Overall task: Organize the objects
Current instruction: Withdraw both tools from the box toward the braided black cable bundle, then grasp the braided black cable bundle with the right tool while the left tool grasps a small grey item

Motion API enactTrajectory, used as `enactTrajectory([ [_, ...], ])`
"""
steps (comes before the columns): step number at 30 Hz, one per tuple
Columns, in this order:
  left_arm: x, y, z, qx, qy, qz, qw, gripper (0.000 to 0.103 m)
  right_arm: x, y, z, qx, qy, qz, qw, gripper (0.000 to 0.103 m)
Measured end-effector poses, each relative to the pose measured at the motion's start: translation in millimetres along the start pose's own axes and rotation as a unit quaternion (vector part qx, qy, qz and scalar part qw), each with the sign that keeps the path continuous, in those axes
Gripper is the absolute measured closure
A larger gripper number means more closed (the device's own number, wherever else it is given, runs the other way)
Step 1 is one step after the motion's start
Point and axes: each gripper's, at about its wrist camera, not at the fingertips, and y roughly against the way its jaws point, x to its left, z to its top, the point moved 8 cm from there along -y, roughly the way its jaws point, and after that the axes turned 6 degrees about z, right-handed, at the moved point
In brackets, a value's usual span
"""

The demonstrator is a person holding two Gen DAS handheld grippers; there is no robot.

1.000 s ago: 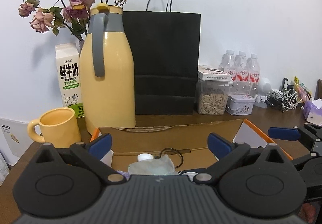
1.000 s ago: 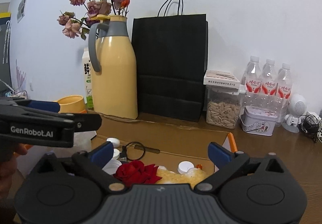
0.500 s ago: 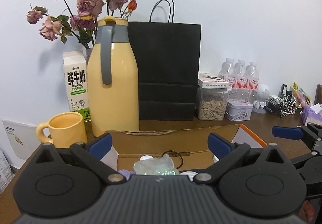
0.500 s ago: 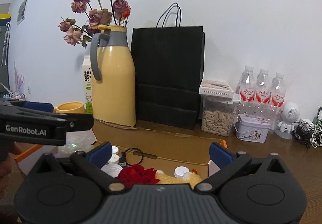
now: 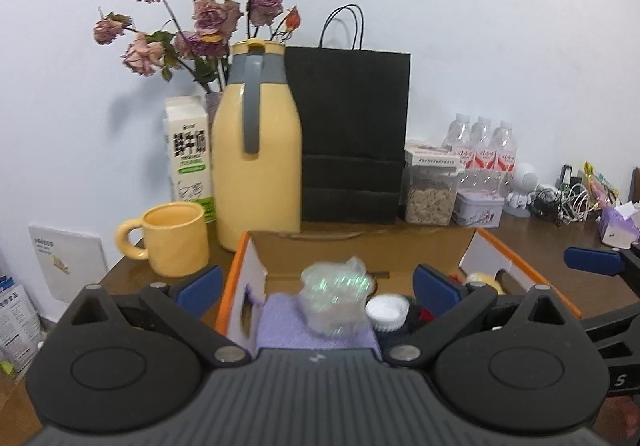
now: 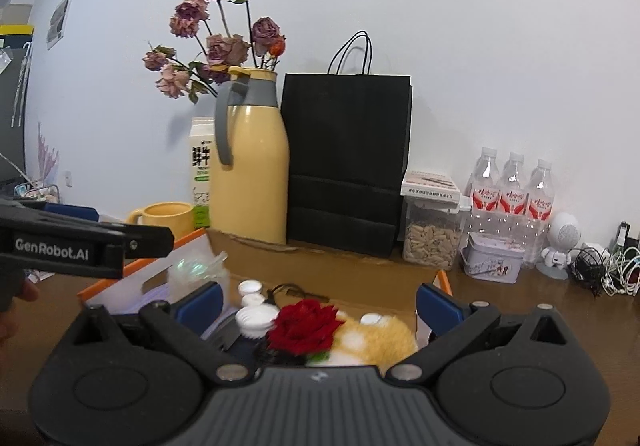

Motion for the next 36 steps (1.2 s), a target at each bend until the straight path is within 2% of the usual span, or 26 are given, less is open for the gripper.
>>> enactTrajectory([
  [8, 31.9, 26.2, -27.5, 0.021, 0.002, 0.03, 0.9993, 0.0, 21.3, 23.7, -22.9, 0.017, -0.001, 0.01, 1.0, 0.0],
  [13, 54.4, 35.8, -51.1, 0.044, 0.007, 0.05, 0.9978, 0.0, 43.1, 25.5, -40.8, 0.04, 0.008, 0.032, 0.999, 0.003],
  [17, 67.6, 41.5, -68.1, 0.061, 0.011, 0.058, 0.9964, 0.0, 65.5, 20.7, -54.0, 0.063, 0.025, 0.052, 0.996, 0.014],
  [20, 71.9, 43.8, -77.9, 0.072, 0.008, 0.057, 0.9957, 0.0, 80.0, 17.8, -62.5, 0.077, 0.038, 0.064, 0.994, 0.019],
  [22, 73.1, 44.4, -83.3, 0.078, 0.006, 0.054, 0.9955, 0.0, 87.0, 15.8, -67.8, 0.084, 0.044, 0.069, 0.993, 0.022],
  [25, 72.2, 45.4, -88.8, 0.082, 0.005, 0.047, 0.9955, 0.0, 91.6, 11.1, -74.2, 0.096, 0.047, 0.068, 0.992, 0.031],
  [34, 42.7, 39.9, -93.0, 0.088, -0.018, 0.004, 0.9959, 0.0, 87.0, -1.2, -85.9, 0.122, 0.022, 0.072, 0.99, 0.067],
  [36, 31.5, 35.9, -93.4, 0.091, -0.026, -0.011, 0.9955, 0.0, 87.2, -0.8, -86.8, 0.119, 0.025, 0.069, 0.99, 0.068],
])
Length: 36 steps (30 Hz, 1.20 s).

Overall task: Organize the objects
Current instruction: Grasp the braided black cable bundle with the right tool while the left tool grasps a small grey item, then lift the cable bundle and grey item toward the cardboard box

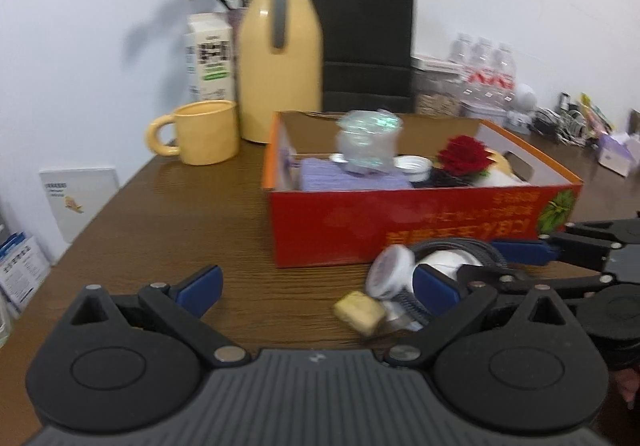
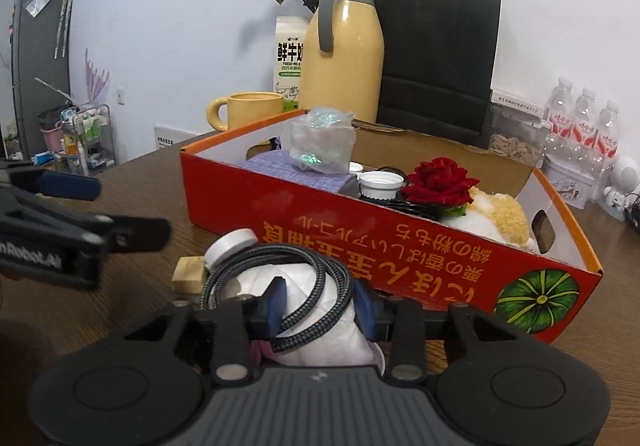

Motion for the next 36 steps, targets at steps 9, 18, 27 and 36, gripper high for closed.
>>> enactTrajectory([
  [9, -23.9, -30.5, 3.0, 0.029, -0.001, -0.029, 0.9992, 0.037, -1.9, 0.4, -2.4, -0.008, -0.002, 0.005, 1.0, 0.069],
  [18, -28.0, -27.8, 2.7, 0.014, 0.003, -0.044, 0.9989, 0.093, -0.3, 0.8, -2.7, -0.006, 0.0, 0.01, 1.0, 0.07],
  [27, -2.1, -24.7, 0.5, 0.011, 0.027, -0.02, 0.9994, 0.093, -1.9, 3.1, -2.9, -0.013, -0.003, 0.007, 1.0, 0.081],
  [36, -0.2, -9.0, 5.8, -0.013, 0.03, -0.019, 0.9993, 0.093, -1.2, 17.2, 6.0, -0.054, -0.005, 0.007, 0.999, 0.084],
])
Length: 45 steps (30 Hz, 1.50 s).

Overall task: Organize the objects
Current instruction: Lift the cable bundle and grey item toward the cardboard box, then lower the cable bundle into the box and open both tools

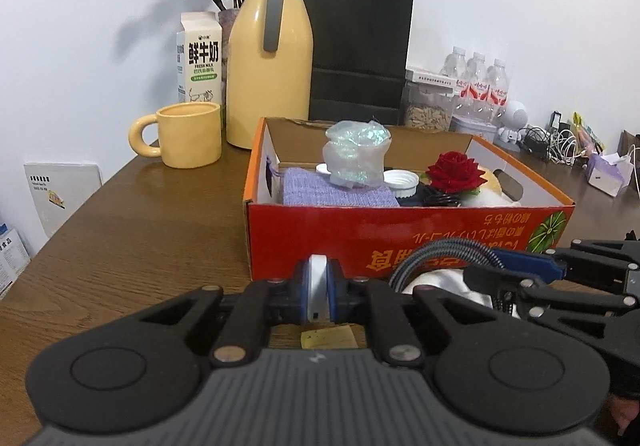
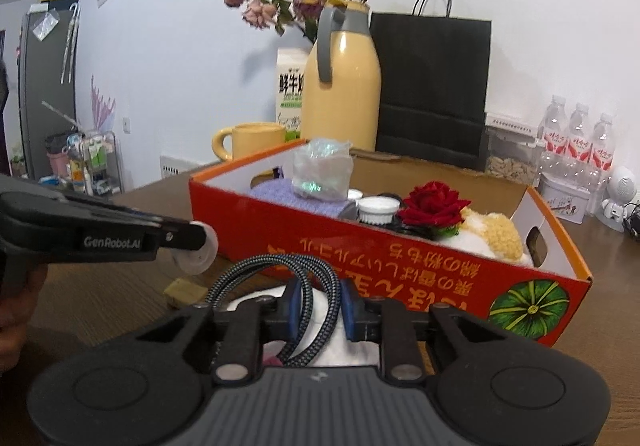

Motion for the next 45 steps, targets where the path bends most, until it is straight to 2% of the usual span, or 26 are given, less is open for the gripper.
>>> enactTrajectory([
  [15, -12.7, 31.1, 25.2, -0.051, -0.005, -0.01, 0.9986, 0.093, -10.3, 40.9, 18.6, -0.057, -0.028, 0.004, 0.998, 0.087],
  [26, -46.9, 27.5, 74.3, -0.102, -0.017, -0.026, 0.9943, 0.093, -37.1, 58.2, 55.6, -0.099, -0.04, -0.018, 0.994, 0.087],
  [35, -64.7, -4.0, 115.3, -0.126, -0.013, -0.027, 0.9916, 0.093, -76.7, 28.9, 95.4, -0.105, -0.064, -0.026, 0.992, 0.087],
  [40, -72.1, -38.9, 120.3, -0.112, -0.017, -0.018, 0.9934, 0.093, -99.6, -4.4, 101.6, -0.085, -0.08, -0.025, 0.993, 0.087],
  [45, -74.5, -73.7, 116.4, -0.089, -0.023, -0.005, 0.9958, 0.093, -125.1, -36.5, 91.4, -0.051, -0.101, -0.029, 0.993, 0.087],
])
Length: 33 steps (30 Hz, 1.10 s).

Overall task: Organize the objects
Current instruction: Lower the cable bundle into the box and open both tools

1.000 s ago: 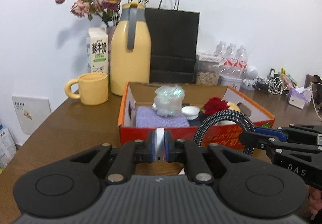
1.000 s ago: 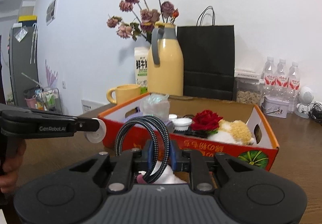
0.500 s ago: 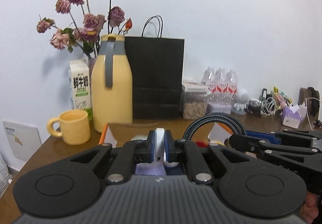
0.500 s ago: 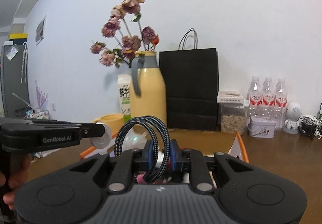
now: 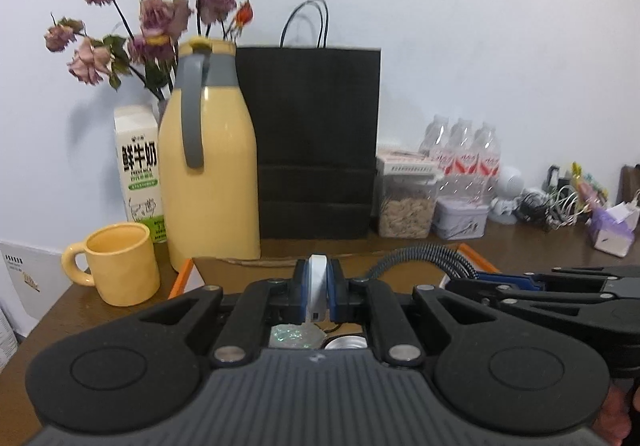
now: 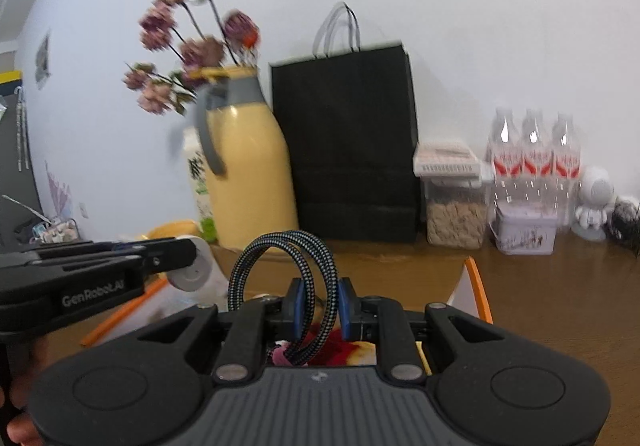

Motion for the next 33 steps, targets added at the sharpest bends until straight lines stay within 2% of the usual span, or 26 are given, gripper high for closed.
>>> enactTrajectory([
  [9, -6.8, -20.5, -17.7, 0.017, -0.026, -0.007, 0.9995, 0.092, -28.4, -25.6, -19.4, 0.032, -0.03, 0.008, 0.999, 0.085],
  [11, -5.3, -21.0, -18.7, 0.021, -0.021, -0.007, 0.9995, 0.087, -28.4, -25.3, -20.7, 0.034, -0.024, 0.005, 0.999, 0.082],
  [12, -4.7, -20.6, -18.8, 0.022, -0.019, -0.007, 0.9995, 0.075, -28.7, -24.1, -21.6, 0.035, -0.022, 0.0, 0.999, 0.08],
  [13, -3.5, -20.1, -17.9, 0.021, -0.017, -0.006, 0.9996, 0.053, -29.4, -24.0, -22.7, 0.038, -0.018, -0.004, 0.999, 0.07],
  [14, -2.5, -18.8, -16.9, 0.018, -0.014, -0.004, 0.9997, 0.041, -30.3, -23.3, -23.2, 0.039, -0.017, -0.009, 0.999, 0.056],
  [15, -1.7, -17.2, -15.6, 0.013, -0.012, 0.0, 0.9998, 0.022, -32.1, -22.1, -23.4, 0.038, -0.017, -0.013, 0.999, 0.048],
  [16, -1.2, -15.7, -14.1, 0.01, -0.01, 0.003, 0.9999, 0.006, -33.4, -20.4, -23.9, 0.038, -0.016, -0.019, 0.999, 0.035],
  [17, 0.0, -14.3, -12.2, 0.005, -0.005, 0.007, 0.9999, 0.0, -34.9, -19.0, -23.7, 0.037, -0.015, -0.025, 0.999, 0.024],
  [18, 1.7, -13.4, -10.1, 0.0, 0.0, 0.011, 0.9999, 0.0, -36.4, -17.5, -23.2, 0.035, -0.015, -0.029, 0.999, 0.021],
  [19, 2.5, -12.9, -9.4, 0.0, 0.003, 0.011, 0.9999, 0.0, -38.8, -15.8, -22.6, 0.033, -0.016, -0.035, 0.999, 0.011],
  [20, 2.9, -13.1, -8.8, 0.003, 0.006, 0.011, 0.9999, 0.0, -40.2, -14.4, -22.2, 0.031, -0.017, -0.038, 0.999, 0.005],
  [33, 3.2, -5.9, -7.2, 0.007, 0.008, 0.014, 0.9998, 0.0, -34.4, -6.2, -19.0, 0.023, -0.003, -0.036, 0.999, 0.0],
])
